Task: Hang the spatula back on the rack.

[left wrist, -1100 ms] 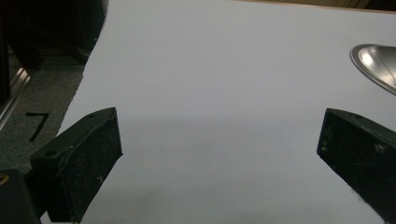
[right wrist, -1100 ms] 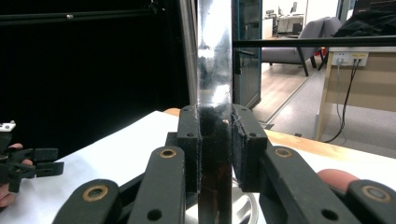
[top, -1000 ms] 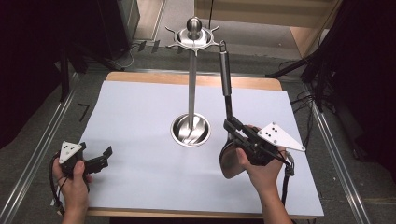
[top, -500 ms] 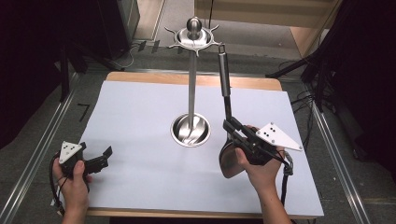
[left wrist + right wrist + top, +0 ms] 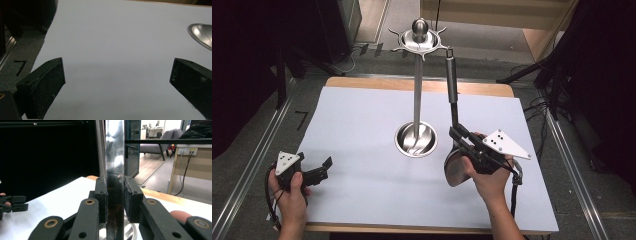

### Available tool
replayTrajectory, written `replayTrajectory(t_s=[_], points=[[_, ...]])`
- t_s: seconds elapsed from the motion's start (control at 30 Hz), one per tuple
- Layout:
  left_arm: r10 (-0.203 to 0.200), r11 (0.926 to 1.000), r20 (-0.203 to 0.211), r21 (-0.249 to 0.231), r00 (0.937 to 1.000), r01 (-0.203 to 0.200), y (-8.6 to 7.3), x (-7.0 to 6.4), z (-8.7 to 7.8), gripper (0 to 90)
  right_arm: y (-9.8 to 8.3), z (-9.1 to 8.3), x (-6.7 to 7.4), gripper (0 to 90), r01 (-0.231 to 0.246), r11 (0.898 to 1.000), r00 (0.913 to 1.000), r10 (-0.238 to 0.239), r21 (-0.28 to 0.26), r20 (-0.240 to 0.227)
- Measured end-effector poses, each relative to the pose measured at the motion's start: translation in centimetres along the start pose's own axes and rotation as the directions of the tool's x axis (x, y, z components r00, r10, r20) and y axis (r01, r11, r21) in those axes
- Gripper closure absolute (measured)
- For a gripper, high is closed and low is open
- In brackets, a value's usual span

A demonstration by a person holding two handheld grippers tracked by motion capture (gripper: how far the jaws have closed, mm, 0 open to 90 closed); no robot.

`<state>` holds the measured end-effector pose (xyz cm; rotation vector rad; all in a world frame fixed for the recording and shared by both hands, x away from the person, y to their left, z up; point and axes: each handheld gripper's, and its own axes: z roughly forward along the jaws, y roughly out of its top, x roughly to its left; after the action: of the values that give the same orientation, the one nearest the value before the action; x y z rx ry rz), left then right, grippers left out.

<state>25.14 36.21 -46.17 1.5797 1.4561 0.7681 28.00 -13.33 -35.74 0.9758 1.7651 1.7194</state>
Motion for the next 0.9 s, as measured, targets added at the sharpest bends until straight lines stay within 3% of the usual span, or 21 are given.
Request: replayTrajectory(t_s=[0.7, 0.9], points=[[0.0, 1.0, 0.001, -0.005, 1.0, 0.0, 0.0, 0.0, 0.0, 0.6, 0.1, 0.4, -0.8, 74.9, -0.006, 1.0, 0.9999, 0.006, 0.013, -0.008], [0.001, 1.0, 0.0, -0.005, 1.0, -0.001, 0.0, 0.0, 0.0, 0.6, 0.1, 0.3, -1.3, 74.2, -0.043, 0.999, 0.9991, 0.043, 0.02, -0.002]])
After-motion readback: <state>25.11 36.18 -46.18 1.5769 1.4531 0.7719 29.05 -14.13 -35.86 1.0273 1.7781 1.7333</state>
